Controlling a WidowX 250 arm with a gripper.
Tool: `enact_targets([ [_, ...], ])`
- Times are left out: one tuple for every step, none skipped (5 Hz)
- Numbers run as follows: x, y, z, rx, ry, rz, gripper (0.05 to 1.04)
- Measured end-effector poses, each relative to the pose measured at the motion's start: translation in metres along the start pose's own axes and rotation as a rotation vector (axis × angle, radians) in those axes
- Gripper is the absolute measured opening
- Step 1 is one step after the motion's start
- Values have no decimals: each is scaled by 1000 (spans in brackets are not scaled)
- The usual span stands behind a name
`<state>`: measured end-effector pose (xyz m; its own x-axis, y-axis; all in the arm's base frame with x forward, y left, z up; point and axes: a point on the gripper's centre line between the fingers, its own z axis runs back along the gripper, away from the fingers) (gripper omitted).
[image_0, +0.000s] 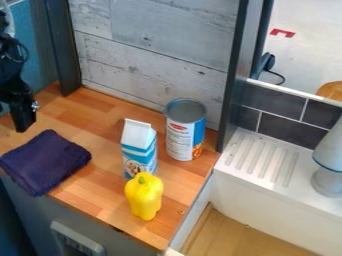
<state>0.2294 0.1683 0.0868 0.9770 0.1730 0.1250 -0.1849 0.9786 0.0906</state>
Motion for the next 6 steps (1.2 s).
enact_targets([
  [-3, -3, -7, -15, 32, -15, 1001],
  [7, -7, 0, -65, 54, -225, 1001],
  [19, -8, 5, -201, 31, -499, 1001],
  [30, -7, 22, -190, 116, -658, 1001],
  [49, -46, 32, -129, 136, -892, 1001],
  [69, -83, 50, 13, 10, -1091, 1001],
])
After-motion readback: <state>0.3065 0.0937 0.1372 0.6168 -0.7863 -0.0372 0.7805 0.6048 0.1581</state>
